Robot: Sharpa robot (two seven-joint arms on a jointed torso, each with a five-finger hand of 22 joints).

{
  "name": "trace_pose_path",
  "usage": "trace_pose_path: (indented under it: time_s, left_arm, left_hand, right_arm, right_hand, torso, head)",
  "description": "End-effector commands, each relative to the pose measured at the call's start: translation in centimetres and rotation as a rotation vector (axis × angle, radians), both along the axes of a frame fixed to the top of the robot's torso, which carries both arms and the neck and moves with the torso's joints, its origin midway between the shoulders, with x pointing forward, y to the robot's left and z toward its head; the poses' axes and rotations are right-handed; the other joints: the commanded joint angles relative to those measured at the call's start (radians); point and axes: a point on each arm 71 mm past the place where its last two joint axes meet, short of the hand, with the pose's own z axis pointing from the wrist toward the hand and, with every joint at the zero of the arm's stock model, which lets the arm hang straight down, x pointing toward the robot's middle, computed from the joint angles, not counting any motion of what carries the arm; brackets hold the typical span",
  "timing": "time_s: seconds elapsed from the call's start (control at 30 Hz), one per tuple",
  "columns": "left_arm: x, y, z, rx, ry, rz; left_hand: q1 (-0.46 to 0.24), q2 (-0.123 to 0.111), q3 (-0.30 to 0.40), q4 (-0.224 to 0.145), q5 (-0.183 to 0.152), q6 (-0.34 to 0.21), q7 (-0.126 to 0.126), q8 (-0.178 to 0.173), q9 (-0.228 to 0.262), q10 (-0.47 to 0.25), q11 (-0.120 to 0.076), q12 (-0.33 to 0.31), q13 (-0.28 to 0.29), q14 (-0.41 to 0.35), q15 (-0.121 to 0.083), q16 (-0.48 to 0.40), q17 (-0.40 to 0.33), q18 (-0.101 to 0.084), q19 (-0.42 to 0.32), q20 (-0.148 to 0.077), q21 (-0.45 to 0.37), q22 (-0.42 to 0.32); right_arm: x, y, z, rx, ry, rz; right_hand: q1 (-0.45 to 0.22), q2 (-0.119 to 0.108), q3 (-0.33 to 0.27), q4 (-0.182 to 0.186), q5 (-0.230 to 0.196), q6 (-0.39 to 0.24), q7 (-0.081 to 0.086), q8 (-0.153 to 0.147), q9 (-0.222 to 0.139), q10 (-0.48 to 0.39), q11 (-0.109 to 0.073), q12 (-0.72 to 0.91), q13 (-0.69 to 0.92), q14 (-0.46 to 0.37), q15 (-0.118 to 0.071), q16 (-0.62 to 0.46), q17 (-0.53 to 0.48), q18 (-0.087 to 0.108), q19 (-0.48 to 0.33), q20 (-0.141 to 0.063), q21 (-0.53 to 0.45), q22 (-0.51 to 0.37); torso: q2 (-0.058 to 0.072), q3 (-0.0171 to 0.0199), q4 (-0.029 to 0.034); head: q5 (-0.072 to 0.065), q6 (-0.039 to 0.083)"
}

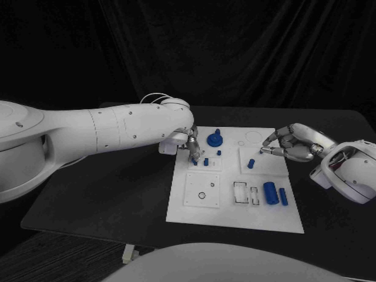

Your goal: Assemble the parts on the task board

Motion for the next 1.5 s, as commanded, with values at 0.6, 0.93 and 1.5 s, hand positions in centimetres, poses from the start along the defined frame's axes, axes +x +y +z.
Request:
trace_pose_path:
  time_s: [0.6,0.93,1.5]
  left_arm:
    - [-0.11,-0.4,-0.42,-0.022,0.012,0.051]
    - [-0.03,-0.38,-0.45,-0.021,0.013,0.054]
    - [-0.27,-0.54,-0.33,-0.025,-0.006,0.053]
  left_hand:
    - [0.006,-0.005,0.073,-0.081,0.025,0.019,-0.004,0.007,0.001,0.093,-0.005,-0.004,0.245,0.099,-0.006,-0.002,0.248,0.013,0.003,-0.001,0.005,0.083]
    - [0.006,-0.004,0.074,-0.082,0.027,0.019,-0.003,0.008,0.001,0.093,-0.006,-0.004,0.245,0.098,-0.006,-0.003,0.247,0.014,0.003,-0.001,0.004,0.083]
    - [0.003,-0.007,0.088,-0.098,0.071,0.016,-0.001,0.014,0.009,0.094,-0.006,-0.003,0.246,0.098,-0.007,-0.006,0.245,0.013,0.006,-0.002,0.009,0.089]
  right_arm:
    - [-0.03,-0.13,-0.33,-0.018,0.03,-0.015]
    - [-0.05,-0.13,-0.34,-0.018,0.032,-0.016]
    - [-0.08,-0.29,-0.29,-0.017,0.027,-0.022]
  right_hand:
    - [0.028,0.004,0.003,-0.016,0.017,-0.001,0.003,-0.008,-0.002,0.104,0.009,0.003,0.263,0.106,0.005,0.003,0.263,0.014,0.056,0.007,-0.011,0.234]
    - [0.035,0.005,0.005,-0.019,0.028,0.0,0.003,-0.009,-0.002,0.104,0.009,0.003,0.263,0.106,0.005,0.003,0.263,0.015,0.054,0.007,-0.014,0.234]
    - [0.039,0.006,0.006,-0.021,0.038,0.001,0.003,-0.01,-0.003,0.104,0.01,0.003,0.263,0.106,0.005,0.003,0.263,0.015,0.053,0.007,-0.015,0.233]
  torso:
    - [0.0,0.0,-0.0002]
    - [0.0,0.0001,-0.0004]
    - [0.0,0.0003,-0.0003]
  head:
    - [-0.002,0.0]
    - [0.0,0.0]
    - [0.0,0.0]
